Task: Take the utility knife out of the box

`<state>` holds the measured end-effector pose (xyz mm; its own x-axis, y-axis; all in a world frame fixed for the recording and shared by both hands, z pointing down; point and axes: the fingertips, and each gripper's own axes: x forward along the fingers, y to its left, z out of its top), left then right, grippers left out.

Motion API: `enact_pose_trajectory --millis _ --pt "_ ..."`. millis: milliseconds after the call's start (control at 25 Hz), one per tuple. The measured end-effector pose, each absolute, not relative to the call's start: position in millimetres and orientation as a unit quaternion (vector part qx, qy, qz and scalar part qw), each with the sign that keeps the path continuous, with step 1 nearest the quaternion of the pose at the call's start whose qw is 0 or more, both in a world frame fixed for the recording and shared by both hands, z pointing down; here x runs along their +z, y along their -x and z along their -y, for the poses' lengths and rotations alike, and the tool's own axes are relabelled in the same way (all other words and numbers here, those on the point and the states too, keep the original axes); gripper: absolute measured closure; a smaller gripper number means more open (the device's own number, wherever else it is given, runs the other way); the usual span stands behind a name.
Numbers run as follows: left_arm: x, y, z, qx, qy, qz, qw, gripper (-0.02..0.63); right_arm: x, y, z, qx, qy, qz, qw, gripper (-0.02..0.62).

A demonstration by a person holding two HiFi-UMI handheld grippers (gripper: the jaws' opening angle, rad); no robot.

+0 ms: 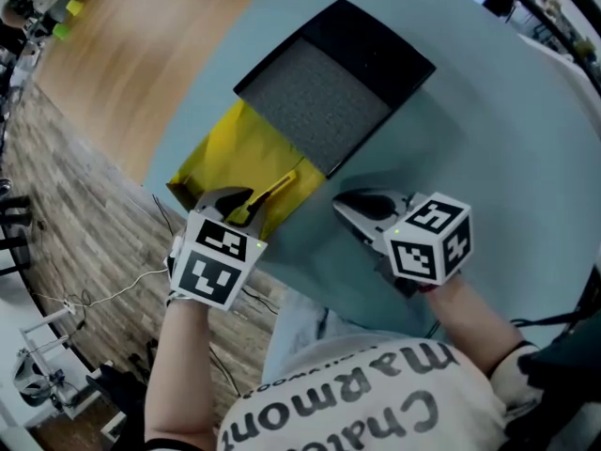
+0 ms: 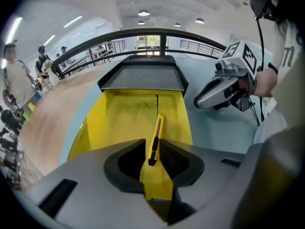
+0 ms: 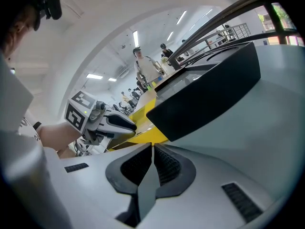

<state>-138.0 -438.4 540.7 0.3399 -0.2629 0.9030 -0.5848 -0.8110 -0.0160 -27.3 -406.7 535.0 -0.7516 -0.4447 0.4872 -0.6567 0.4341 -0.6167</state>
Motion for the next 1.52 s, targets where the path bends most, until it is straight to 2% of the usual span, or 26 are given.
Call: enact_pose_trajectory --millis 80,600,840,1240,1520 --pt "544.0 137.0 436.9 0.52 -0.8 0.254 0.157 0.501 534.7 27.1 407.0 0.421 -0.328 0.836 0.124 0.554" --pt "559.1 133.1 436.9 0.562 -0.785 0.217 0.143 0.505 527.8 27.1 409.4 0.425 -0.325 0.837 0.114 0.554" --pt "559.9 135.1 438.7 0.551 -0.789 0.226 0.154 0.532 527.0 30.3 409.9 0.423 -0.324 0.838 0.115 0.554" --pt "538.5 136.6 449.2 0.504 -0.803 0.273 0.16 0.537 519.1 33.3 405.1 0.411 -0.325 0.844 0.119 0.554" --pt "509.1 140.5 445.3 0.468 -0.816 0.318 0.116 0.537 501.9 39.9 398.2 0.387 -0.325 0.855 0.118 0.554"
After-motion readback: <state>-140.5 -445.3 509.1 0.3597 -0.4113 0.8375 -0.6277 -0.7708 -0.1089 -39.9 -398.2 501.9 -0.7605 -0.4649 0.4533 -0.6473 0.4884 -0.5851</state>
